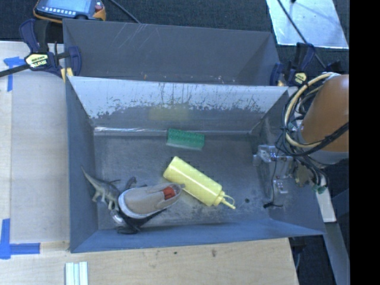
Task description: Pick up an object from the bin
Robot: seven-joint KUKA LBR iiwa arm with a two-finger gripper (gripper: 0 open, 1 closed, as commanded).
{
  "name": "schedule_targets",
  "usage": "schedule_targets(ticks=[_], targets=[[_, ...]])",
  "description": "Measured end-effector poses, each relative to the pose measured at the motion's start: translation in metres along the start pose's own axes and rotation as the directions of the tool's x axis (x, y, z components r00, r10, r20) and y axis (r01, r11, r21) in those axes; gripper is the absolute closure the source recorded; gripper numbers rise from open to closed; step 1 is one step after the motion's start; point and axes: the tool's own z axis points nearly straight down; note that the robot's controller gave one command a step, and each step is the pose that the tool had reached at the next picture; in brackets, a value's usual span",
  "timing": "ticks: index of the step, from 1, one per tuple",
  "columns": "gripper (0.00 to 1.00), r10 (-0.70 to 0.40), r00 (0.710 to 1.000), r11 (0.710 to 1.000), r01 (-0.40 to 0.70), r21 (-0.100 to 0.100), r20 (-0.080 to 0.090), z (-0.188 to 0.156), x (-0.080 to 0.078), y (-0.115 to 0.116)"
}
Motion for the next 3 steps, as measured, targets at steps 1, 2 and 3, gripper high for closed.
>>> schedule_targets(ticks=[1, 2, 3], targets=[[0.00, -0.003, 1.000, 1.000, 0.003, 0.001, 0.008, -0.004, -0.002, 0.000], [0.00, -0.070, 0.997, 0.998, 0.070, 0.003, 0.013, 0.042, 0.003, 0.012], [0.00, -0.238, 0.971, 0.971, 0.238, 0.002, 0.006, 0.080, 0.005, 0.035]])
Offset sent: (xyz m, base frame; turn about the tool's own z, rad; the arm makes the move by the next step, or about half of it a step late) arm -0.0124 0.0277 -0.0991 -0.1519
